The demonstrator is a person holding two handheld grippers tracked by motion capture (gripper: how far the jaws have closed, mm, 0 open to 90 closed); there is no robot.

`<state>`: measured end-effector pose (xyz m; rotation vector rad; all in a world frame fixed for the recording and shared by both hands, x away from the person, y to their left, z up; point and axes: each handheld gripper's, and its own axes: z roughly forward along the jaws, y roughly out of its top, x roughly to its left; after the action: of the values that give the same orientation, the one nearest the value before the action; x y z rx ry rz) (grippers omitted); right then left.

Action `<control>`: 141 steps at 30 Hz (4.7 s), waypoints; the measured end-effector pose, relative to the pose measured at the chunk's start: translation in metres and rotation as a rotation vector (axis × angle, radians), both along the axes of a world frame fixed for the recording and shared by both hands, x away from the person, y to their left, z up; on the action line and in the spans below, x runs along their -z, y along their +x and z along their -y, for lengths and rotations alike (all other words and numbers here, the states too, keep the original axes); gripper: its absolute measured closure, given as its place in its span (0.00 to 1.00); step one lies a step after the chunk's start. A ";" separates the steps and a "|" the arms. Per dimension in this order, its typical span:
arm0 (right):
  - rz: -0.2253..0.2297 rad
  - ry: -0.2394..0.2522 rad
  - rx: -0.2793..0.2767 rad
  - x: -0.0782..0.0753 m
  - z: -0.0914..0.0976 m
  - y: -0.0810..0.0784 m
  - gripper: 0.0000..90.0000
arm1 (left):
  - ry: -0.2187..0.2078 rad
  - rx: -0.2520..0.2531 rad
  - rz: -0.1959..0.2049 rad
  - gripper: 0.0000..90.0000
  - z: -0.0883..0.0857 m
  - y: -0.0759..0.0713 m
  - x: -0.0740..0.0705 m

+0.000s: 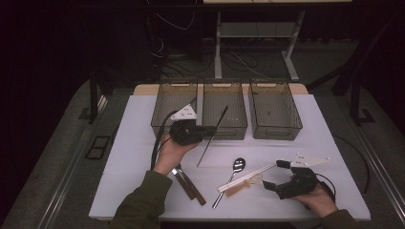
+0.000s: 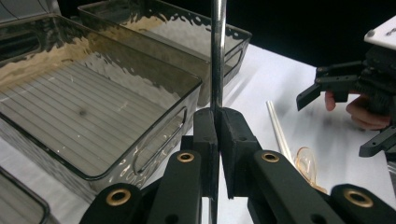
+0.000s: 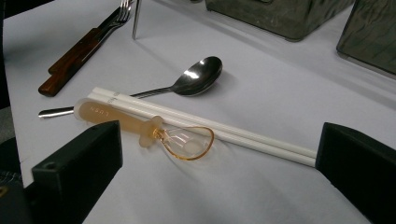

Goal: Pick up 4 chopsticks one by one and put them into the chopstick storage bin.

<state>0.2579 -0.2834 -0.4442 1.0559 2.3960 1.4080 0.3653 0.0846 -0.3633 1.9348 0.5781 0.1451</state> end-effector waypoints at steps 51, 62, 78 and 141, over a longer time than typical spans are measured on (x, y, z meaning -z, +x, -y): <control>-0.006 0.009 0.006 0.000 0.003 0.001 0.01 | 0.075 -0.330 0.080 0.94 -0.080 0.107 -0.062; -0.007 0.009 0.006 0.000 0.003 0.001 0.01 | 0.180 -0.364 0.010 0.94 -0.092 0.114 -0.032; -0.007 0.009 0.008 0.000 0.003 0.001 0.01 | 0.241 -0.386 -0.057 0.94 -0.097 0.117 -0.007; -0.003 0.010 -0.026 0.002 0.000 0.013 0.01 | 0.106 -0.186 0.026 0.21 -0.066 0.005 0.016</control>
<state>0.2710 -0.2835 -0.4465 1.0332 2.4158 1.4291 0.3707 0.1506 -0.3795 1.9759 0.7457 0.3247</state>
